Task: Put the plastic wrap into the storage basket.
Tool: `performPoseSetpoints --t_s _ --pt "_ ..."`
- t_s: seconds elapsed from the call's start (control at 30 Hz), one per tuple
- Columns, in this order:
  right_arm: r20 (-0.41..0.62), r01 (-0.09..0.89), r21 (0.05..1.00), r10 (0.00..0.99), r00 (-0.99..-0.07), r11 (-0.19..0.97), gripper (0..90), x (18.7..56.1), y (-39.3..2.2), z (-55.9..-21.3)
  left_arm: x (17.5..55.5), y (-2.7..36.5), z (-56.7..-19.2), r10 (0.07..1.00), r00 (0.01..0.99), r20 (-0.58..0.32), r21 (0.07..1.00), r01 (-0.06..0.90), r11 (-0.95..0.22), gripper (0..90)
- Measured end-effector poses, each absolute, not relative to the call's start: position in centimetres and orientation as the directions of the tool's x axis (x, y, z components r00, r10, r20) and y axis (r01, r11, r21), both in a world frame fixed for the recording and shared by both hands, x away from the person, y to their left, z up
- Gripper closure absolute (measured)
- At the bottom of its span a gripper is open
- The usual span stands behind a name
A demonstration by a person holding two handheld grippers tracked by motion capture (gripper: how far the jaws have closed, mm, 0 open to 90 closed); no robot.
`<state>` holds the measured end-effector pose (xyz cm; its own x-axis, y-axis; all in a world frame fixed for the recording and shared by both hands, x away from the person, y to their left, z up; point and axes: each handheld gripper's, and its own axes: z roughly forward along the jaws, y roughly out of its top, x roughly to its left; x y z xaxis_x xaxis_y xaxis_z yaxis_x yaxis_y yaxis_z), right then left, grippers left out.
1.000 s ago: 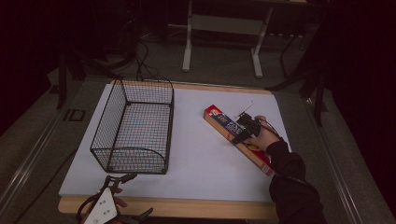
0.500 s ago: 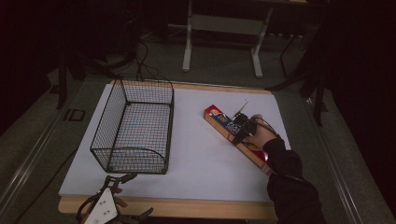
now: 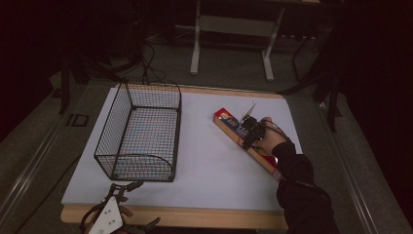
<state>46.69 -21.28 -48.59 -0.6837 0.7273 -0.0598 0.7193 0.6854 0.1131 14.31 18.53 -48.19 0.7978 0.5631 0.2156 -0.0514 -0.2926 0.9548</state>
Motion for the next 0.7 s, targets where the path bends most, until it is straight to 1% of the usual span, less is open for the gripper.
performPoseSetpoints --t_s 0.2,0.47,0.63,0.67,0.7 --pt "-0.062 0.736 0.136 0.747 -0.662 0.663 40.4 46.8 -21.4 -46.8 14.3 18.5 -48.2 0.563 0.797 0.217 0.955 -0.053 -0.293 0.6" --pt "-0.046 0.764 0.241 0.793 -0.607 0.599 40.4 46.8 -21.2 -43.3 14.3 18.5 -48.2 0.562 0.798 0.217 0.954 -0.053 -0.294 0.6" --pt "-0.053 0.763 0.278 0.802 -0.595 0.584 40.4 46.7 -20.9 -41.9 14.3 18.5 -48.2 0.561 0.799 0.217 0.954 -0.053 -0.294 0.6" --pt "-0.047 0.762 0.293 0.805 -0.592 0.578 40.4 46.6 -20.7 -41.3 14.3 18.5 -48.2 0.56 0.799 0.217 0.954 -0.053 -0.294 0.6" --pt "-0.037 0.752 0.328 0.803 -0.595 0.572 40.4 46.5 -20.2 -40.2 14.3 18.5 -48.2 0.561 0.799 0.216 0.954 -0.052 -0.294 0.6"
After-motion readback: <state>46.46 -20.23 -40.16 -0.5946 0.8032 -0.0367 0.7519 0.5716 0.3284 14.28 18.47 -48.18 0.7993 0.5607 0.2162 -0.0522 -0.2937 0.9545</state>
